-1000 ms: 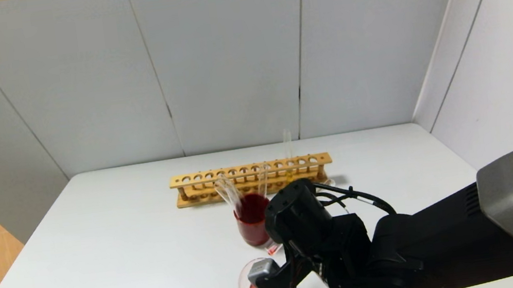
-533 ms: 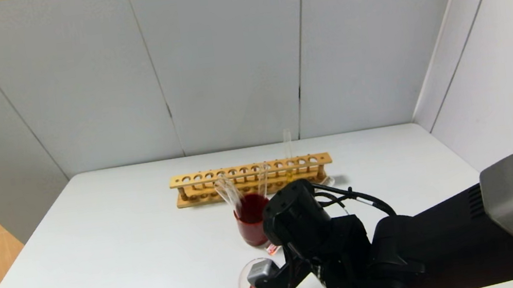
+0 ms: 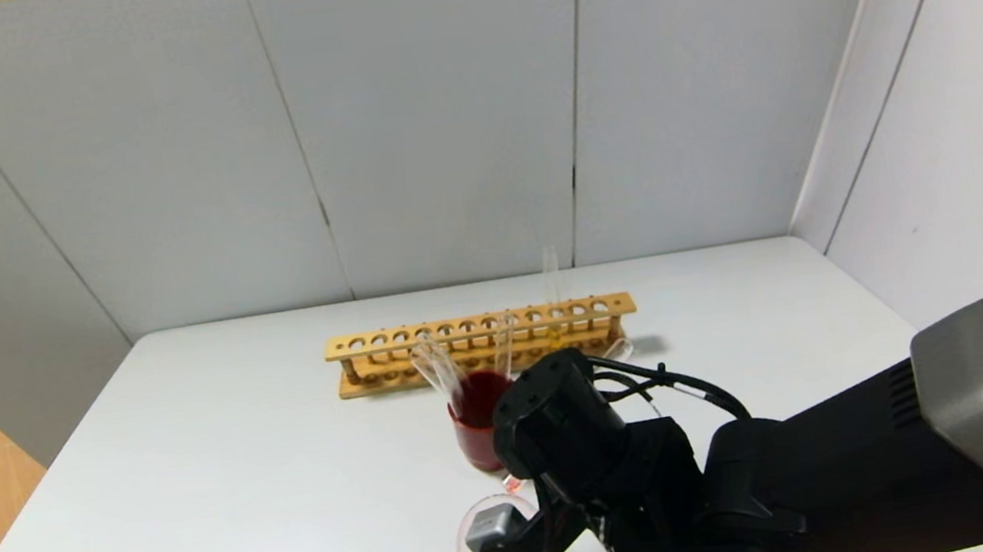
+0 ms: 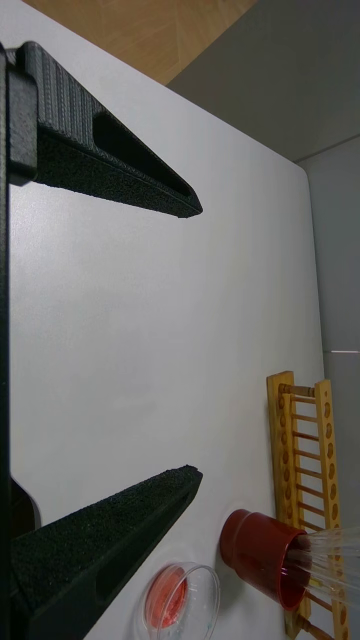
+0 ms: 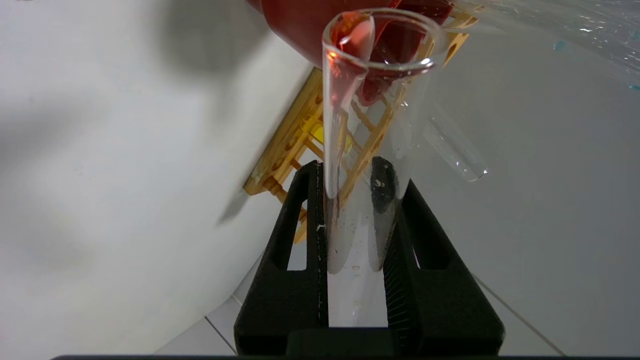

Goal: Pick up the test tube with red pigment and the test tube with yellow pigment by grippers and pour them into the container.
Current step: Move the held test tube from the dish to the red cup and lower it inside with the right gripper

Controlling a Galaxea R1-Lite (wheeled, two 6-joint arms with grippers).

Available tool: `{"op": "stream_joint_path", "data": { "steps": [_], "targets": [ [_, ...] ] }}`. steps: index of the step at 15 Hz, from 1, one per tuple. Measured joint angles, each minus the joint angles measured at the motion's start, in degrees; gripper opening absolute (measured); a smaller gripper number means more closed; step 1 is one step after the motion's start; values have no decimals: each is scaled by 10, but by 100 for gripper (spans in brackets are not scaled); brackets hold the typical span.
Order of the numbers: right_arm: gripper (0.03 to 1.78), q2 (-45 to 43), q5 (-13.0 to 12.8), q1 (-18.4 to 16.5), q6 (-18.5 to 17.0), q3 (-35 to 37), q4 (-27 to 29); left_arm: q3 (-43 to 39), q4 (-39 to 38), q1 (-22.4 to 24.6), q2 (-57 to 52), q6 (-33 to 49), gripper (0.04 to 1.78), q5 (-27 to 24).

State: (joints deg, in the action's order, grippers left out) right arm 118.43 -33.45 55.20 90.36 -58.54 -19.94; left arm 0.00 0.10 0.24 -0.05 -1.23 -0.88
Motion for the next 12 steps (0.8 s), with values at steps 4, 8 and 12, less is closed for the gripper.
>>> {"op": "stream_joint_path", "data": {
  "steps": [4,8,12],
  "targets": [
    [39,3,-2,2,-8,0,-8,0,0,0,0,0,175,0],
    [39,-10,14,6,-103,8,-3,0,0,0,0,0,175,0],
    [39,-31,50,23,-269,32,-10,0,0,0,0,0,175,0]
  ]
}}
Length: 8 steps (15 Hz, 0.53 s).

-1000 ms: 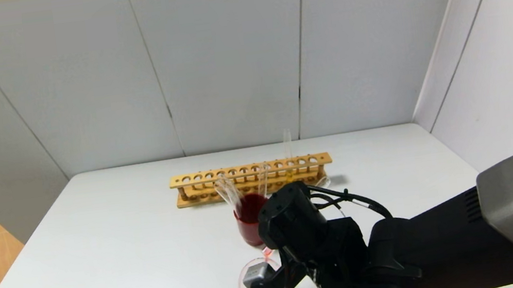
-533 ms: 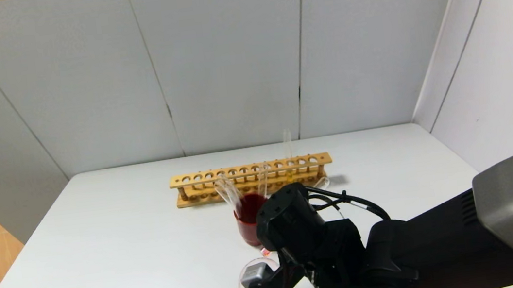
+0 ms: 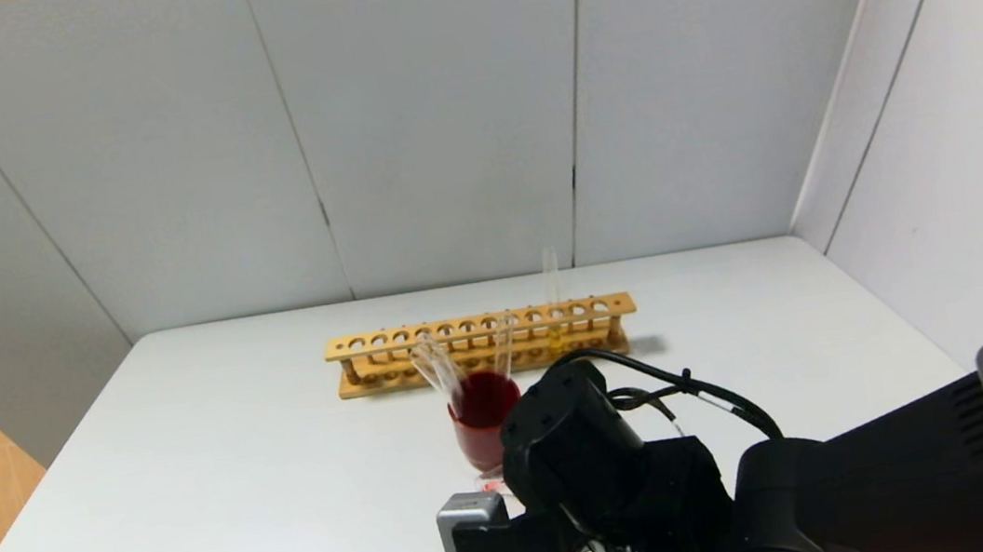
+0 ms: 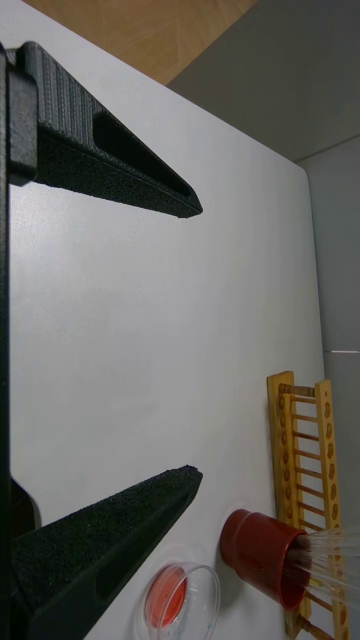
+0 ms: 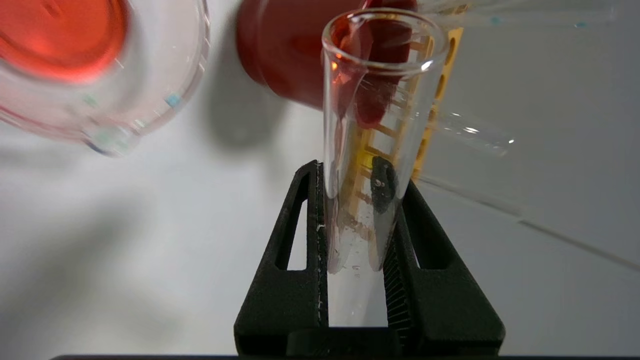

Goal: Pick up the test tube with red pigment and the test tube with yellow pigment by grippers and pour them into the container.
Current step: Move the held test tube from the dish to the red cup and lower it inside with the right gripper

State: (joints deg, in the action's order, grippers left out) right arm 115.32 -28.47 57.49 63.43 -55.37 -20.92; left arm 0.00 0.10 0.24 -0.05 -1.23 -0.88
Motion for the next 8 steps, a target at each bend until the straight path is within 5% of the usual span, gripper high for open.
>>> {"op": "stream_joint_path", "data": {
  "steps": [5,8],
  "targets": [
    [39,-46,75,12,-264,36,-37,0,0,0,0,0,175,0],
    [39,-62,84,4,-455,49,-188,0,0,0,0,0,175,0]
  ]
}}
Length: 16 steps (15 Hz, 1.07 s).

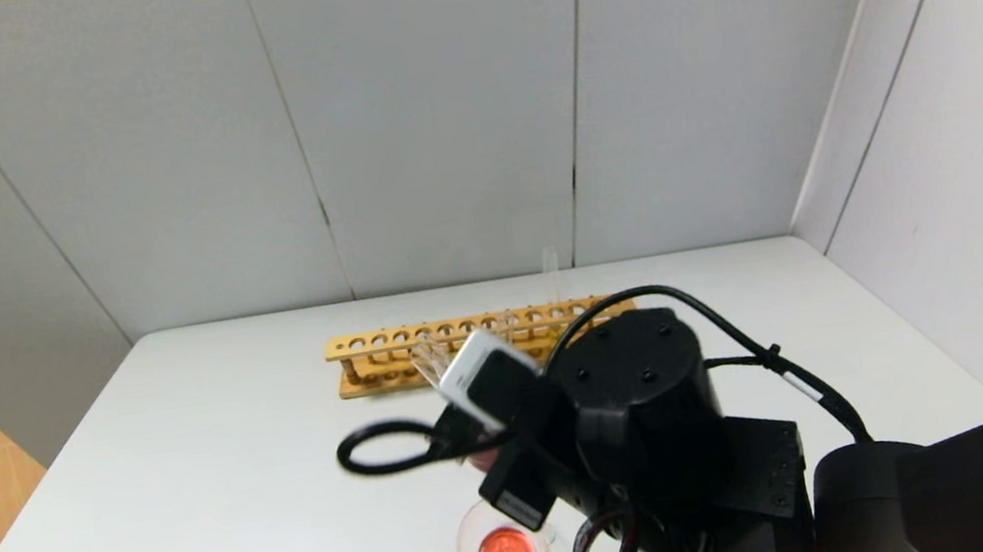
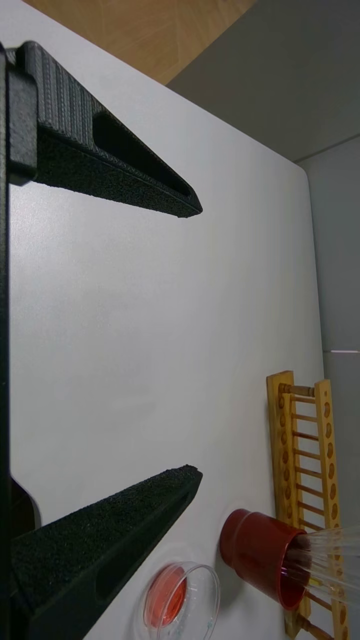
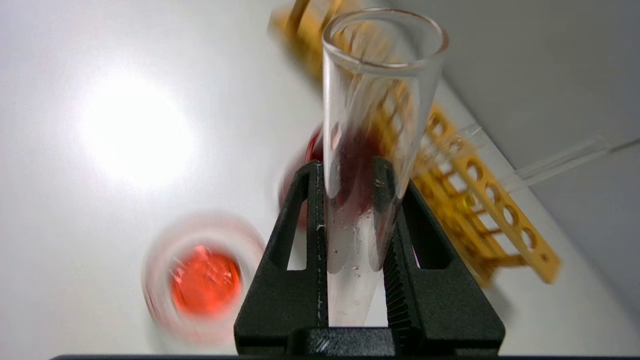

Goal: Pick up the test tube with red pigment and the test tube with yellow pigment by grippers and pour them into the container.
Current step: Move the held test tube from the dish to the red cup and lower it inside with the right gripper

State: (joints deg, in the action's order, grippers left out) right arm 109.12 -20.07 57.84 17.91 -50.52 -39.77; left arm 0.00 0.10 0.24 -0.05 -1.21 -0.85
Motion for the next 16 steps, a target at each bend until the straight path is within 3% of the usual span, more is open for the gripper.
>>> {"op": "stream_joint_path", "data": {
  "steps": [3,6,12,16],
  "targets": [
    [39,-1,-15,-21,-149,31,-179,0,0,0,0,0,175,0],
    [39,10,-44,-39,-209,50,-291,0,0,0,0,0,175,0],
    [39,34,-56,-50,-333,90,-303,0,0,0,0,0,175,0],
    [39,71,-56,-56,-348,58,-304,0,0,0,0,0,175,0]
  ]
}}
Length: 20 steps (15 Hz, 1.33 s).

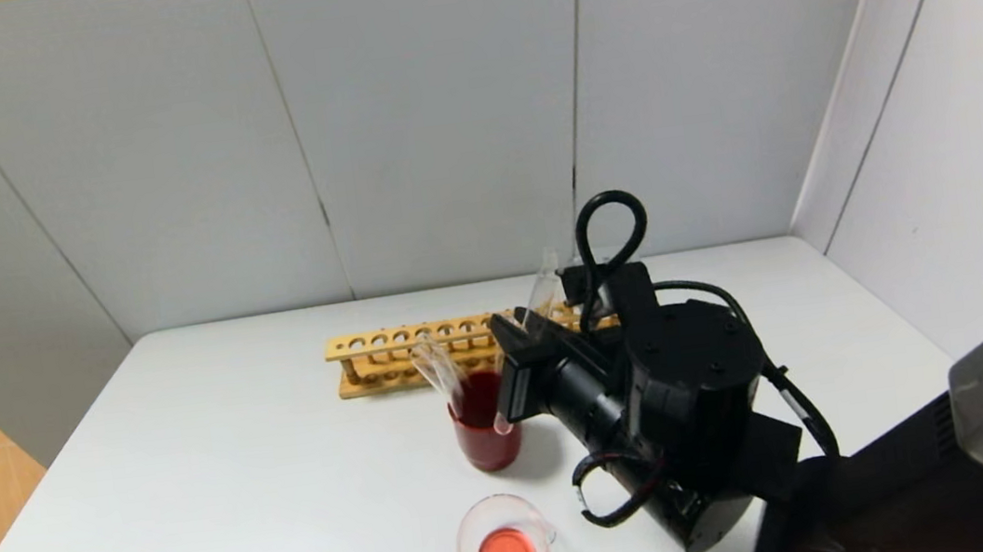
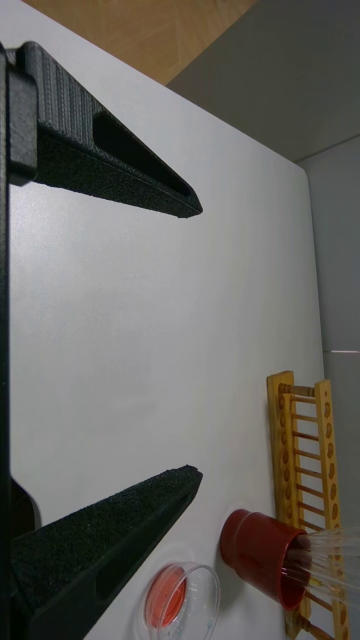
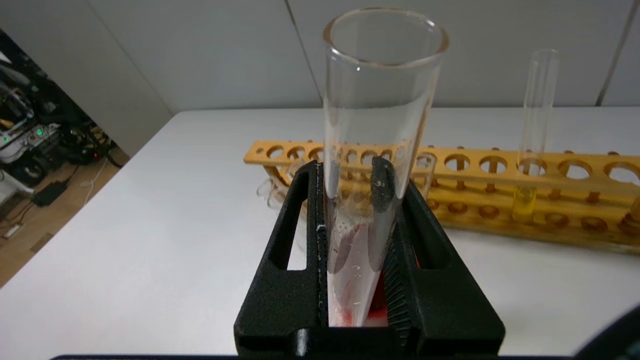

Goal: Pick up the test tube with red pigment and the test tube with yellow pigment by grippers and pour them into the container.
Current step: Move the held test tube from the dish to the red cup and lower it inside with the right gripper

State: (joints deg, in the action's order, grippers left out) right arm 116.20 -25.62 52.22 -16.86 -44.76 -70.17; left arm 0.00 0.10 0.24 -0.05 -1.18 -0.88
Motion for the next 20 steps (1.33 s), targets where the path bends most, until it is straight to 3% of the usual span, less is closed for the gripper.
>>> {"op": "stream_joint_path", "data": {
  "steps": [6,15,18,20],
  "targets": [
    [39,75,2,-37,7,-96,0,0,0,0,0,0,175,0],
    [42,137,1,-44,12,-102,-22,0,0,0,0,0,175,0],
    [66,144,1,-40,15,-93,-26,0,0,0,0,0,175,0],
    [99,145,1,-39,14,-88,-26,0,0,0,0,0,175,0]
  ]
}}
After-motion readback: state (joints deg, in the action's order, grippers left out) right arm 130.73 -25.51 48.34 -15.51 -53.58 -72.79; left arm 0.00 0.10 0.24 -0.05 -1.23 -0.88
